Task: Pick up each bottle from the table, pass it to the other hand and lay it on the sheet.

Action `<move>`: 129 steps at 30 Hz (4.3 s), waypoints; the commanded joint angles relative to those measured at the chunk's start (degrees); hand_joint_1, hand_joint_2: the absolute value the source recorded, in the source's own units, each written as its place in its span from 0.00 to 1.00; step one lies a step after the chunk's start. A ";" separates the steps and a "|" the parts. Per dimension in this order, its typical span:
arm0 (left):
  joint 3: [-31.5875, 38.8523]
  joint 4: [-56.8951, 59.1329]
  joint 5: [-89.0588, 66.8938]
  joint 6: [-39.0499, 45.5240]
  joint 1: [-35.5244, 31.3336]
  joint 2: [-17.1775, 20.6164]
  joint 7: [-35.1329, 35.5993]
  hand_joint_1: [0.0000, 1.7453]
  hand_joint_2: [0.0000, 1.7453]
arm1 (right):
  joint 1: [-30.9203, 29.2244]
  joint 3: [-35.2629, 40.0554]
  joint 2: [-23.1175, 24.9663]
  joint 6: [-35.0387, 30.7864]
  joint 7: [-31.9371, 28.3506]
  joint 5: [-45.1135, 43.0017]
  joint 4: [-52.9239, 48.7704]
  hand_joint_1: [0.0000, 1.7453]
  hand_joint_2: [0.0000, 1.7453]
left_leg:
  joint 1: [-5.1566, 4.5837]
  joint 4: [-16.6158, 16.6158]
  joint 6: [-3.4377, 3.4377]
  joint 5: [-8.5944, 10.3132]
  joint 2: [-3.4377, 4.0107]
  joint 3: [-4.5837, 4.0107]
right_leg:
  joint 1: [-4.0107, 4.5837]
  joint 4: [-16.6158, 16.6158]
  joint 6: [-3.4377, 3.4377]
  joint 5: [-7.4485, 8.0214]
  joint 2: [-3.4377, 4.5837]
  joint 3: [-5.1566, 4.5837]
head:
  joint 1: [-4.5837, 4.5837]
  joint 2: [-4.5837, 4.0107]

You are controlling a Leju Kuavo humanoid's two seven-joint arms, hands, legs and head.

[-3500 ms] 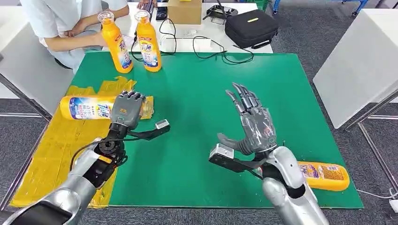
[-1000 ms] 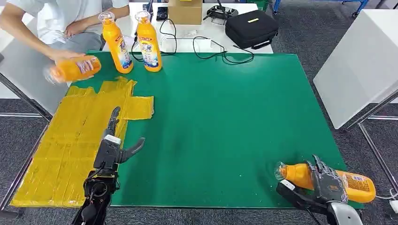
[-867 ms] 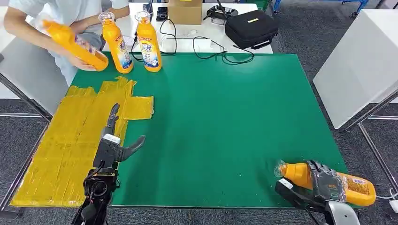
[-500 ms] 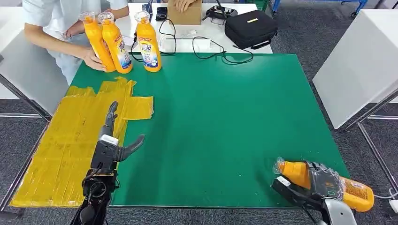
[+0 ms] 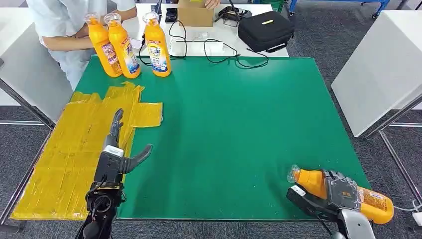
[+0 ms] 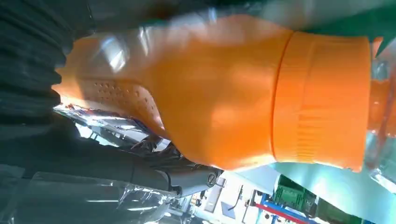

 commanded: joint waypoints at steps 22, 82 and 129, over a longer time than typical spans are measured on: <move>-2.20 2.32 5.95 0.21 -3.01 -1.20 -1.02 0.00 1.00 | -32.32 33.14 13.13 -8.97 -7.27 -8.19 39.24 1.00 1.00 | 0.10 -0.06 -0.04 0.02 0.51 0.34 | 0.17 -0.01 -0.32 0.06 0.27 0.24 | 0.00 0.00; 1.64 9.65 8.90 -1.57 -4.05 -1.47 2.00 0.00 1.00 | -31.49 31.78 3.65 2.77 -0.72 -9.73 25.46 0.00 1.00 | 0.05 -0.06 -0.01 -0.02 0.24 0.33 | 0.13 -0.04 -0.36 -0.03 -0.03 0.33 | 0.00 0.00; 0.47 9.84 8.79 -1.82 -4.82 -1.18 2.69 0.00 1.00 | -28.15 27.25 1.03 5.17 -4.32 -10.10 31.75 1.00 1.00 | 0.12 -0.17 -0.01 0.04 0.03 0.72 | 0.21 -0.24 -0.42 -0.02 -0.25 0.78 | -0.02 0.00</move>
